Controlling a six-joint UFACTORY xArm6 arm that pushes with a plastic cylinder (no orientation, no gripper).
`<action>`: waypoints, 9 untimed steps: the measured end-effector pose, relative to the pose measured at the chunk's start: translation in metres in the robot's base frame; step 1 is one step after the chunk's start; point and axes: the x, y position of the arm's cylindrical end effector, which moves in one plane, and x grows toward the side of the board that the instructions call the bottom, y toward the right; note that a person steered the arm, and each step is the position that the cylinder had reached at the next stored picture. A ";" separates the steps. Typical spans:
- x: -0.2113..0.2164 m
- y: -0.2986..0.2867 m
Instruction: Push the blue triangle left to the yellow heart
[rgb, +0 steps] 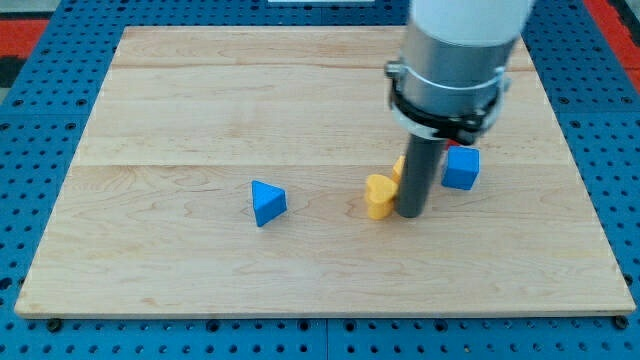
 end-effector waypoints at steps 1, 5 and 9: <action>-0.023 -0.032; -0.080 0.006; -0.028 -0.004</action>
